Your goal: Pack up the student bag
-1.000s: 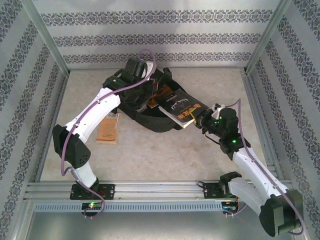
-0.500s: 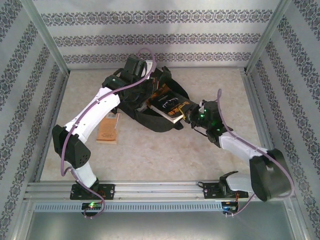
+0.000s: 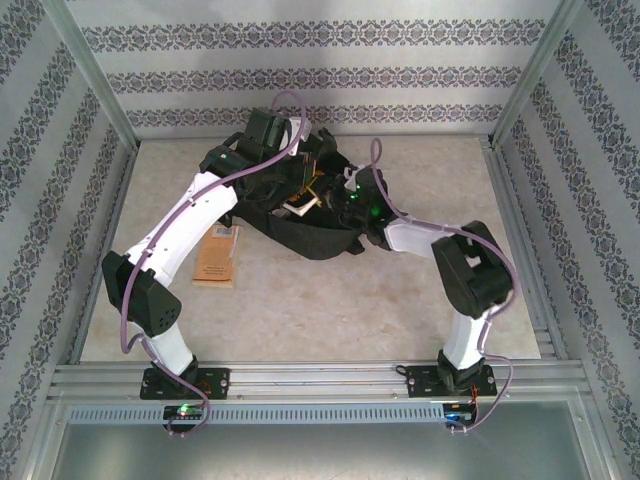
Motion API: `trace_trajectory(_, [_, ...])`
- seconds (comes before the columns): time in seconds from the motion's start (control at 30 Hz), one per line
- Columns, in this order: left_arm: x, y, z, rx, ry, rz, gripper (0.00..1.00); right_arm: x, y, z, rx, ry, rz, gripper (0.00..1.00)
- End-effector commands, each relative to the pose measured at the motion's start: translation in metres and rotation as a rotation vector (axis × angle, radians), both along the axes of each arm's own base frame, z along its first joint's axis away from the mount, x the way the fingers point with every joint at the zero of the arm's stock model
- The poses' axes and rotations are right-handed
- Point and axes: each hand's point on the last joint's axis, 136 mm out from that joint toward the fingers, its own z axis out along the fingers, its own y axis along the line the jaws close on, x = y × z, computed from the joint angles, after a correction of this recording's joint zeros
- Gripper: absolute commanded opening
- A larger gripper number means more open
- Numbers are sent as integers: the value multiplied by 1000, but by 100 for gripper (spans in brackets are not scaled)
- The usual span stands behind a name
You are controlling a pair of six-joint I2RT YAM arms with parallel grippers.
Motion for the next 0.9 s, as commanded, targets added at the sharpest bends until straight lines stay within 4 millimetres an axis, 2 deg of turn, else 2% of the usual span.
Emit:
trace_trajectory(0.0, [-7,-13,63,-114,-132,-66,0,17,11,20,50,-80,4,0])
trace_trajectory(0.17, [-5,-19,57,-124,-109,-83,0,37,19,-3,-45,-72,-34,3])
trace_trajectory(0.3, [-2,-21,50,-120,-96,-79,0,55,44,-19,-61,-73,-4,23])
trace_trajectory(0.37, [1,-19,46,-109,-87,-74,0,59,48,-25,-73,-79,10,35])
trace_trajectory(0.5, [7,-13,39,-101,-64,-55,0,47,26,-25,-146,-109,6,54])
trace_trajectory(0.7, [16,-4,24,-109,-37,-27,0,10,-20,-1,-268,-205,-5,75])
trace_trajectory(0.87, [22,-5,15,-128,-15,-21,0,-5,-45,-2,-314,-189,-26,76])
